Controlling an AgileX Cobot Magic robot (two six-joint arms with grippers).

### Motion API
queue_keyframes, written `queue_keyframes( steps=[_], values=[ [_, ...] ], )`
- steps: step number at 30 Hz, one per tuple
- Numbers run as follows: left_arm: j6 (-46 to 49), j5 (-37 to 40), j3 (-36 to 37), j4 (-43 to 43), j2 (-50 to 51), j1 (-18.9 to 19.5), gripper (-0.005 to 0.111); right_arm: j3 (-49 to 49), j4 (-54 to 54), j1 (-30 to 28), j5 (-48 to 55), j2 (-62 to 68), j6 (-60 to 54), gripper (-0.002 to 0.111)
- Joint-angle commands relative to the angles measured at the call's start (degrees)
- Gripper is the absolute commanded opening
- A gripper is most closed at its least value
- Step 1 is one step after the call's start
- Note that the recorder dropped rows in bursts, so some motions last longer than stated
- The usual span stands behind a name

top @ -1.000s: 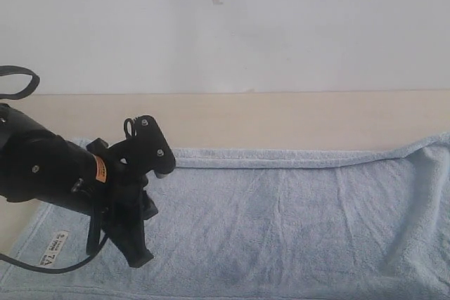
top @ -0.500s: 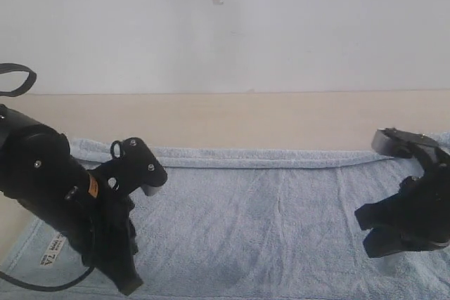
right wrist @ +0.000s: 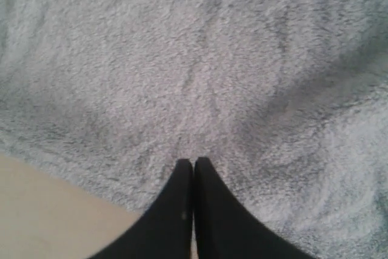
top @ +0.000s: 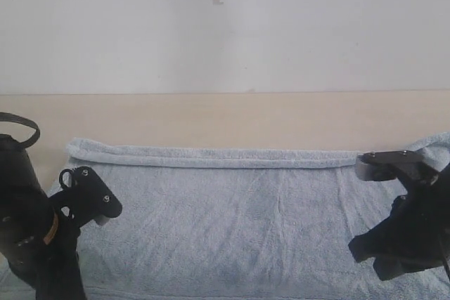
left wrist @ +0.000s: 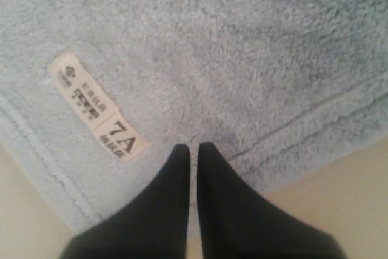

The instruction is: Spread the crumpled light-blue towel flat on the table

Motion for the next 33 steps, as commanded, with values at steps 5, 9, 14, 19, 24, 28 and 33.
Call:
queue_keyframes(
  steps=[5, 9, 14, 19, 24, 28, 33],
  values=[
    [-1.5, -11.3, 0.3, 1.5, -0.1, 0.2, 0.004, 0.1, -1.4, 2.1, -3.1, 2.8, -0.2, 0.000],
    [-1.5, -12.7, 0.3, -1.4, 0.4, 0.2, 0.004, 0.1, -1.3, 2.1, -4.3, 3.3, 2.5, 0.000],
    [-4.5, -11.8, 0.3, -1.9, 3.8, 0.2, 0.004, 0.1, -1.4, 2.1, -0.8, 3.3, -0.4, 0.000],
    [-10.4, -16.8, 0.5, -4.3, 6.3, 0.2, 0.004, 0.1, 0.7, 2.1, -0.1, 3.4, -2.0, 0.000],
    [-10.4, -17.0, 1.0, -5.4, 9.2, 0.2, 0.004, 0.1, 1.9, 2.1, 0.3, 3.6, -3.4, 0.000],
    [-10.4, -14.7, 1.0, -7.2, 10.0, 0.2, 0.004, 0.1, 1.9, 2.1, 2.1, 4.9, -3.3, 0.000],
    [-10.4, -8.4, 1.0, -8.1, 8.9, 0.2, 0.004, -0.1, 1.9, 2.1, 3.0, 6.0, -2.6, 0.000]
  ],
)
